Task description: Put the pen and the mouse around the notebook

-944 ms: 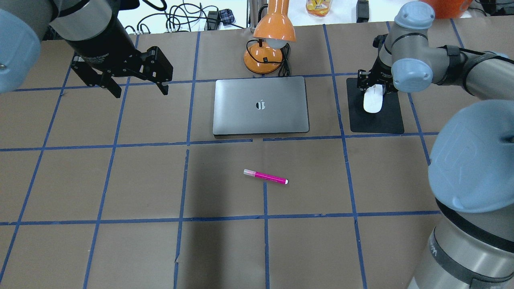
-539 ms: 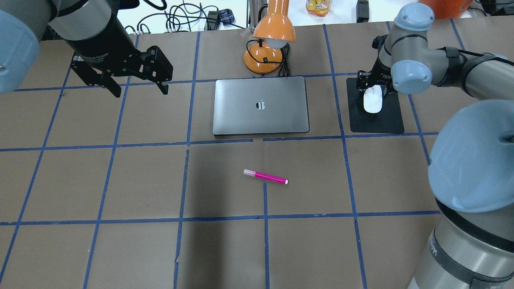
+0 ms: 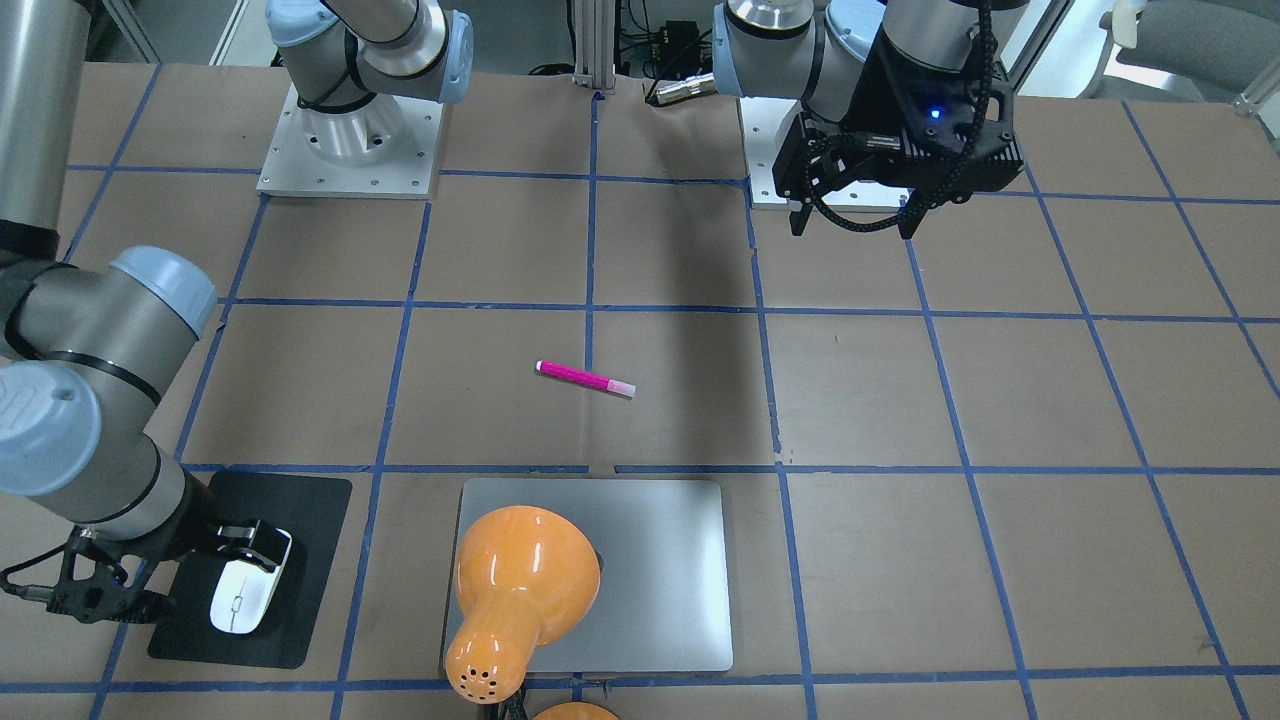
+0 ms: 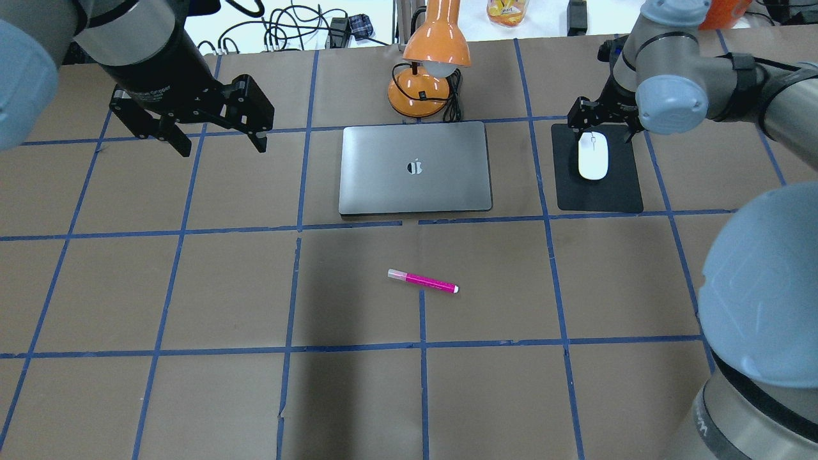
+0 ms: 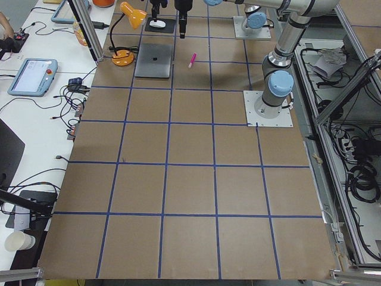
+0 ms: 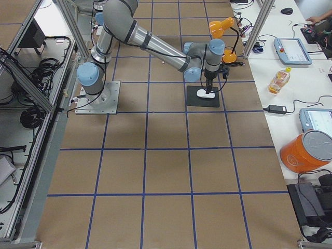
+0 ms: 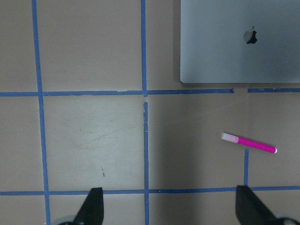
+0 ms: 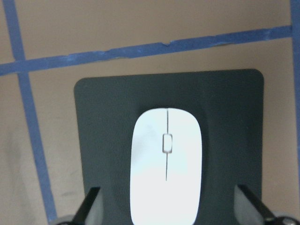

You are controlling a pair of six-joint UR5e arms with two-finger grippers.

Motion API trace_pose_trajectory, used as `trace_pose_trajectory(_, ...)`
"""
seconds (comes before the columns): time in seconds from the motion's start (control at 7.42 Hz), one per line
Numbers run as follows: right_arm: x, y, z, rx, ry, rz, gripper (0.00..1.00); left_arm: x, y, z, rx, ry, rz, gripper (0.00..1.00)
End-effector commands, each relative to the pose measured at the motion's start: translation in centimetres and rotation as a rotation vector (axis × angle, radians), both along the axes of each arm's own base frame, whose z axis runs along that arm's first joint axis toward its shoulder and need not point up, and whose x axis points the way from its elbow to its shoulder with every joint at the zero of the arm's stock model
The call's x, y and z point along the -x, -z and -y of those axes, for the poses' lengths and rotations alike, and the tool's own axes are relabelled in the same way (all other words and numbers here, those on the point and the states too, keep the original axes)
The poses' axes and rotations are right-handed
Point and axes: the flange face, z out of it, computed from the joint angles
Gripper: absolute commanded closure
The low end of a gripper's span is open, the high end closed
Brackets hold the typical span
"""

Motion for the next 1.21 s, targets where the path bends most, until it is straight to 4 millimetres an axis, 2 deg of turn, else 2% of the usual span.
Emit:
trace_pose_trajectory(0.0,-1.3,-9.0,-5.0,-0.047,-0.003,0.008,0.0,0.0,0.4,-0.1,-0.002,-0.001,-0.003,0.0)
trace_pose_trajectory(0.13,-3.5,-13.3,-8.4,-0.062,-0.019,0.002,0.0,0.1,0.4,-0.1,-0.002,0.001,-0.005,0.0)
trace_pose_trajectory(0.27,-4.6,-16.2,-12.2,-0.104,-0.03,0.011,0.0,0.0,0.4,0.0,-0.001,-0.002,-0.007,0.0)
trace_pose_trajectory(0.4,-5.1,-19.4,-15.9,-0.128,-0.026,0.017,0.0,-0.4,0.3,0.2,0.004,-0.009,-0.005,0.0)
trace_pose_trajectory(0.54,-5.4,-21.9,-18.3,-0.112,-0.026,0.016,0.0,-1.5,0.3,0.5,0.002,-0.03,-0.011,0.0)
trace_pose_trajectory(0.67,-5.8,-22.5,-19.0,-0.114,-0.03,0.019,0.0,-1.8,0.4,0.5,0.001,-0.035,-0.007,0.0)
trace_pose_trajectory(1.08,-6.4,-21.3,-19.2,-0.129,-0.038,0.022,0.0,-1.9,0.4,0.6,0.001,-0.039,-0.01,0.0)
